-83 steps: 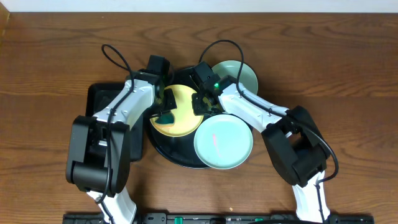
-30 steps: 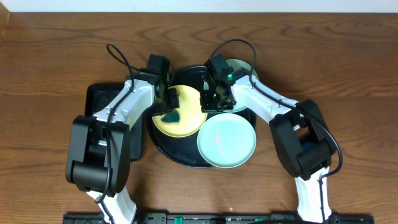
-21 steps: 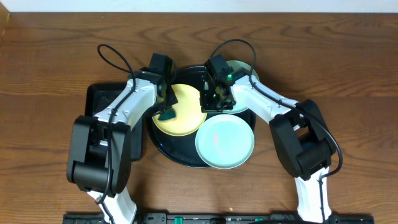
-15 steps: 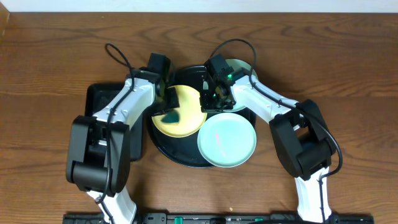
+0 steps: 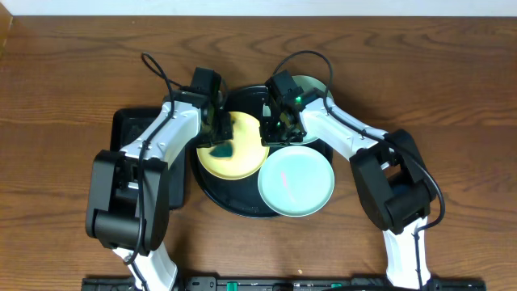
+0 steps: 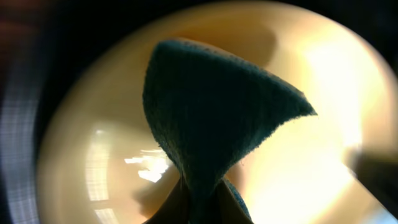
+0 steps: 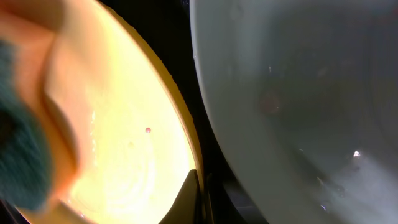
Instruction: Clean dirty plates on tray and stack at the side
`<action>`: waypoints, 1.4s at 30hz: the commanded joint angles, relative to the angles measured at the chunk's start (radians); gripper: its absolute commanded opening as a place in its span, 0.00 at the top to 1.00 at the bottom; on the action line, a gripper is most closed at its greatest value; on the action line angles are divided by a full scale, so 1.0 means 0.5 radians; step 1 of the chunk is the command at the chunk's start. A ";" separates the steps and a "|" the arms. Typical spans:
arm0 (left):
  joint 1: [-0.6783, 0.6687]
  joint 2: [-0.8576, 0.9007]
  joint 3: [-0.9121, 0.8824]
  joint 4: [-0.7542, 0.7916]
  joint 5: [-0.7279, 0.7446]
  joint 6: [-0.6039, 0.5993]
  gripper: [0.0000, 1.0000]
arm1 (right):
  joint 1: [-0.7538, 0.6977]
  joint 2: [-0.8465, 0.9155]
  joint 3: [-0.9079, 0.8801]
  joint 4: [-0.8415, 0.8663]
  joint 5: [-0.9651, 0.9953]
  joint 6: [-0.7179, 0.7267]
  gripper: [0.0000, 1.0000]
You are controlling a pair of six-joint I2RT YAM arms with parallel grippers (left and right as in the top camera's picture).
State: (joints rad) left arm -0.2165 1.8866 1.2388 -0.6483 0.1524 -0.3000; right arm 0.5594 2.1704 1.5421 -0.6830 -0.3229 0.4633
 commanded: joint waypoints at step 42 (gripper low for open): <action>0.650 -0.597 0.552 -0.668 -0.282 -0.105 0.93 | 0.237 -0.417 0.037 -0.027 0.882 -0.302 0.99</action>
State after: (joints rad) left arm 0.0990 1.5883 1.5024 -0.9813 0.0162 -0.3656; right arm 0.6502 2.0373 1.5436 -0.6899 -0.0402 0.3714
